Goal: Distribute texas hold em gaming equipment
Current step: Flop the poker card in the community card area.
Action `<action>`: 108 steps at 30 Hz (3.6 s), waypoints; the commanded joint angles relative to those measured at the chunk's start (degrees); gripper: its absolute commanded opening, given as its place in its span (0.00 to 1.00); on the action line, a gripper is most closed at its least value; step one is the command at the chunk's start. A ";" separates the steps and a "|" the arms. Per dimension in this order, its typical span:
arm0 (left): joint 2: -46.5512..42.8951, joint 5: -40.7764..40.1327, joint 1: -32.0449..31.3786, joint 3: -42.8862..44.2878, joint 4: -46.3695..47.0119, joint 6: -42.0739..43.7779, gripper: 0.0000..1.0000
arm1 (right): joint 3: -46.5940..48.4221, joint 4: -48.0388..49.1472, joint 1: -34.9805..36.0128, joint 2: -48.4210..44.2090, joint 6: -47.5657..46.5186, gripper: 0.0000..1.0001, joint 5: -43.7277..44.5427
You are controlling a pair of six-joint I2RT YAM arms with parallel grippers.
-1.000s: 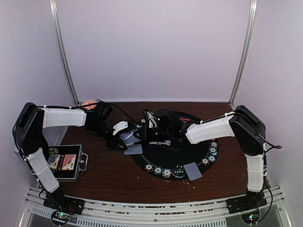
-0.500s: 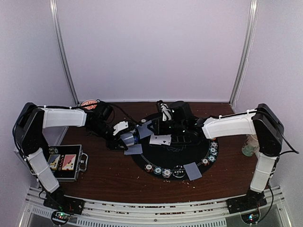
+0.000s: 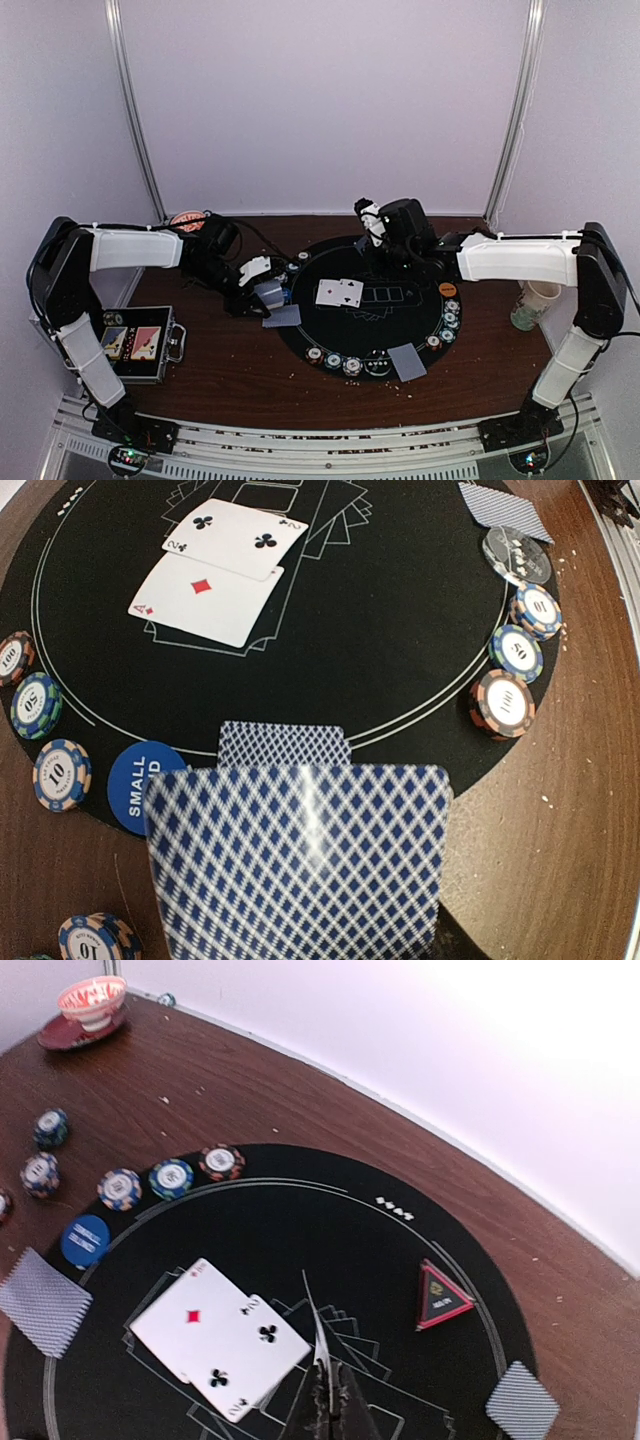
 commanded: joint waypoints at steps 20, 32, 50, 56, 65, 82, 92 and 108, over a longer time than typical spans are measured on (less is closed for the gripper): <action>-0.69 1.32 -0.09 0.72 1.07 0.27 0.48 | -3.32 7.88 4.00 11.36 -29.63 0.00 14.66; -0.76 1.26 -0.11 0.64 1.08 0.27 0.48 | -3.41 11.10 5.42 17.66 -35.19 0.00 17.40; -0.77 1.19 -0.12 0.64 1.08 0.37 0.48 | -6.48 14.08 6.03 17.86 -37.40 0.17 10.51; -0.73 1.17 -0.14 0.64 1.05 0.43 0.48 | -7.50 16.87 6.06 18.47 -38.43 0.15 10.20; -0.55 1.12 -0.13 0.64 1.09 0.36 0.48 | -8.37 16.51 6.27 16.85 -38.46 0.29 10.06; -1.36 1.36 -0.11 0.55 1.09 0.27 0.48 | -6.72 7.42 8.32 10.92 -34.80 0.66 12.64; -1.46 1.28 -0.10 0.53 1.08 0.21 0.48 | -1.44 3.47 7.10 6.40 -20.48 0.97 15.32; -1.39 1.29 -0.16 0.49 1.09 0.19 0.48 | 15.77 -10.84 -9.35 15.19 14.05 1.00 1.40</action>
